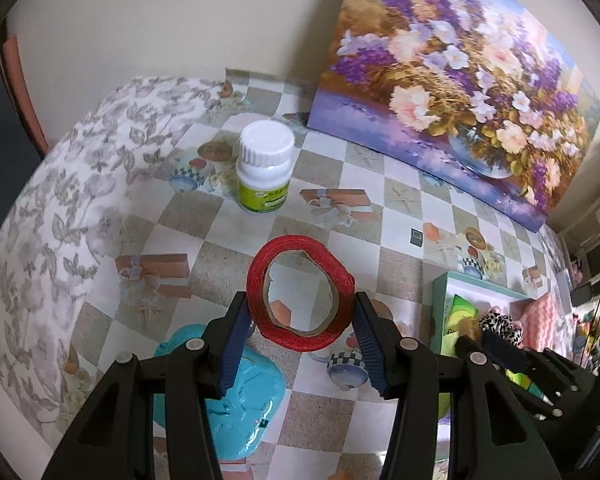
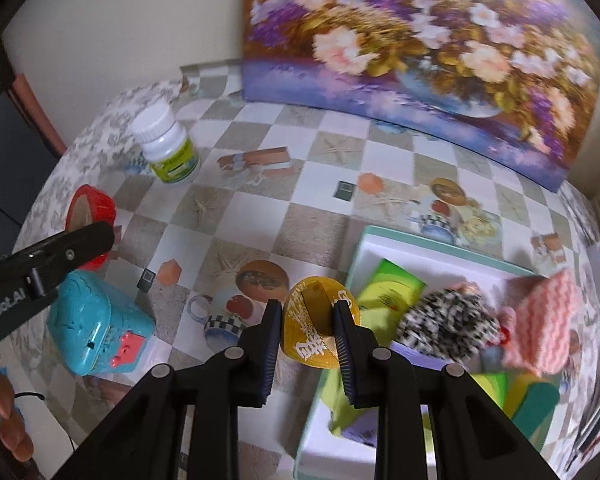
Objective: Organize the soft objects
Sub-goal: 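Carry the red tape roll and yellow sponge over the white tray, then lower the tape roll and yellow sponge into the tray and open both grippers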
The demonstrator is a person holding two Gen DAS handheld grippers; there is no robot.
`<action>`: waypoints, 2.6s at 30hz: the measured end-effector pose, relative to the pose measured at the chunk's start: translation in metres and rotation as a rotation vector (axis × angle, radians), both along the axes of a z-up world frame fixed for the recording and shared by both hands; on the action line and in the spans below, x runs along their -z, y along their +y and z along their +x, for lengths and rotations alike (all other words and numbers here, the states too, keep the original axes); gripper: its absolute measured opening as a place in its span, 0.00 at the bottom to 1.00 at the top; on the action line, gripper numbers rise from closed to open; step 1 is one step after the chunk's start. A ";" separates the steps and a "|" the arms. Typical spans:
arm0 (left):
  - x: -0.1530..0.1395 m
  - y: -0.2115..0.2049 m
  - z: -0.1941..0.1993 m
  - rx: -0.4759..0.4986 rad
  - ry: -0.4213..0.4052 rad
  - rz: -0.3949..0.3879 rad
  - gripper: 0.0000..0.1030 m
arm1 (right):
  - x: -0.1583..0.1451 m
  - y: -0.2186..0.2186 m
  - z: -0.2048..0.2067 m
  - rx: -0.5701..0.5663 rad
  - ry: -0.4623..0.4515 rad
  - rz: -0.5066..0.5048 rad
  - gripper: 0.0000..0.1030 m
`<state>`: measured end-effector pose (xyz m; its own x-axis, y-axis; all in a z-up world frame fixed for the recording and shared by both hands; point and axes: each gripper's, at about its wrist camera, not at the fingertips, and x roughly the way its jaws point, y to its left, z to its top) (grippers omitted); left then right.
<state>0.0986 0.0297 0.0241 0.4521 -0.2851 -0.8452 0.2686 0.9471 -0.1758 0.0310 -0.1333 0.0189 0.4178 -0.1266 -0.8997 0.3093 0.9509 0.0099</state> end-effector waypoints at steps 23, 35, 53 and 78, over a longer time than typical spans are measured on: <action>-0.007 -0.100 -0.077 0.322 -0.003 0.017 0.52 | -0.021 -0.110 -0.124 0.362 -0.064 0.064 0.27; 0.017 -0.150 -0.118 0.481 0.038 0.081 0.52 | -0.009 -0.128 -0.143 0.393 -0.056 0.131 0.27; 0.071 -0.160 -0.115 0.493 0.196 0.122 0.52 | 0.042 -0.122 -0.122 0.346 0.072 0.233 0.27; 0.057 -0.148 -0.110 0.434 0.177 0.036 0.61 | 0.033 -0.125 -0.123 0.373 0.067 0.192 0.51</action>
